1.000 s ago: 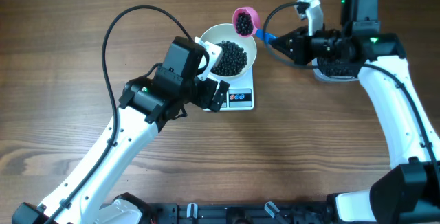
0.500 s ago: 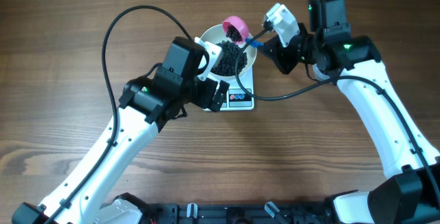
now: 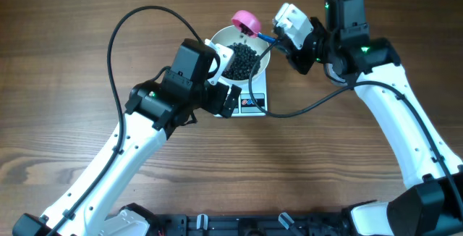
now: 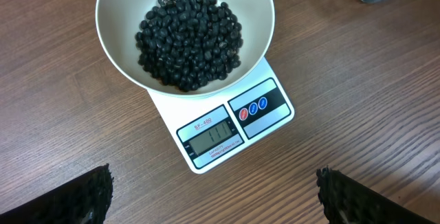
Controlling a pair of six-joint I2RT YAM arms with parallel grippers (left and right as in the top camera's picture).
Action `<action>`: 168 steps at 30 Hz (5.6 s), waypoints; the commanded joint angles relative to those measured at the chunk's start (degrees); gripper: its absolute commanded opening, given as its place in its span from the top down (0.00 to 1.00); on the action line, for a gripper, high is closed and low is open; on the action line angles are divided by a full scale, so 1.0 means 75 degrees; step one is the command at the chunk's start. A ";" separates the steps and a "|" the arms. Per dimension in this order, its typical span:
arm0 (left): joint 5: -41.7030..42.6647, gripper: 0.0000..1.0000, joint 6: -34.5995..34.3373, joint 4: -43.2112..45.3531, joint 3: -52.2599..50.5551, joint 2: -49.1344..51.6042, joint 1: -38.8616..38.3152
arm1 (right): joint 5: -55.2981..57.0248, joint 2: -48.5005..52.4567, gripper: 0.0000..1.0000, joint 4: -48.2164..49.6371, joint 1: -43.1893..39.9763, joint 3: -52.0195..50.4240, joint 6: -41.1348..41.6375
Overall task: Scoop item into bowl and weigh 150g on scale
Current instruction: 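Tilt the scoop to pour beans into the bowl, then return the empty scoop right to the bean tub, then dig the scoop into the black beans for another load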
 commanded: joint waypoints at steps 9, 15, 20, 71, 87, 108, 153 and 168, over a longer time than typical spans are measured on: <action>0.0111 0.00 0.0119 0.0000 -0.0052 0.0050 -0.0035 | 0.1037 -0.0210 0.96 -0.0041 0.0117 -0.0012 -0.1457; 0.0111 0.00 0.0119 0.0000 -0.0050 0.0050 -0.0035 | -0.0213 -0.0210 0.96 0.0064 0.0114 -0.0012 0.0213; 0.0111 0.00 0.0119 0.0000 -0.0050 0.0050 -0.0035 | -0.0149 -0.0385 0.96 0.0851 -0.0058 -0.0012 0.2203; 0.0111 0.00 0.0119 0.0000 -0.0050 0.0050 -0.0035 | 0.0927 -0.0615 0.96 -0.1096 -0.3695 -0.0026 0.2285; 0.0111 0.00 0.0119 0.0000 -0.0050 0.0050 -0.0035 | 0.2687 -0.0600 0.96 -0.2940 -0.3695 -0.0061 0.2302; 0.0111 0.00 0.0119 0.0000 -0.0050 0.0050 -0.0035 | 0.3354 0.0294 0.96 -0.2366 -0.4089 -0.0580 0.2294; 0.0111 0.00 0.0119 0.0000 -0.0052 0.0050 -0.0035 | -0.0443 0.0912 0.96 -0.3480 -0.4395 -0.0577 0.0542; 0.0111 0.00 0.0119 0.0000 -0.0052 0.0050 -0.0035 | -0.1288 0.0912 0.96 -0.3593 -0.4902 -0.0577 0.0918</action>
